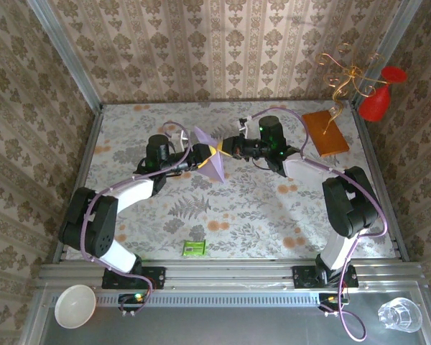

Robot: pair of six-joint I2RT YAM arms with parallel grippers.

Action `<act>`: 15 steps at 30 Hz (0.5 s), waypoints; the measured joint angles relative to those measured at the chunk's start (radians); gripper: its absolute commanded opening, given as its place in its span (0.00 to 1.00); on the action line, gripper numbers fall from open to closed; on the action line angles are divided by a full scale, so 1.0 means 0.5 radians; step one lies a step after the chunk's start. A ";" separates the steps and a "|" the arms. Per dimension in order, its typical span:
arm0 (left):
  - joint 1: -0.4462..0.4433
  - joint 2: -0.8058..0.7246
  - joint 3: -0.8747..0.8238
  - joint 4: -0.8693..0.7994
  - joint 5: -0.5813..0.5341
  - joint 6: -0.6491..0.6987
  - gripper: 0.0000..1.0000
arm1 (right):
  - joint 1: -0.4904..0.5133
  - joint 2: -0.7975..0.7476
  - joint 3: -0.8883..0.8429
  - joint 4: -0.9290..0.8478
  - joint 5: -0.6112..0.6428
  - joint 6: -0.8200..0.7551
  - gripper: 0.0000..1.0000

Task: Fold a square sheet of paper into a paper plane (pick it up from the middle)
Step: Turn over the paper at the center of the table.

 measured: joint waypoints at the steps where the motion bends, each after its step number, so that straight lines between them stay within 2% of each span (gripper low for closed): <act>1: 0.000 0.002 0.000 0.014 0.004 -0.001 0.47 | -0.005 0.000 -0.005 0.019 -0.003 0.014 0.04; 15: -0.012 0.002 -0.028 0.217 0.006 0.004 0.29 | -0.040 0.001 -0.048 0.082 -0.015 0.127 0.09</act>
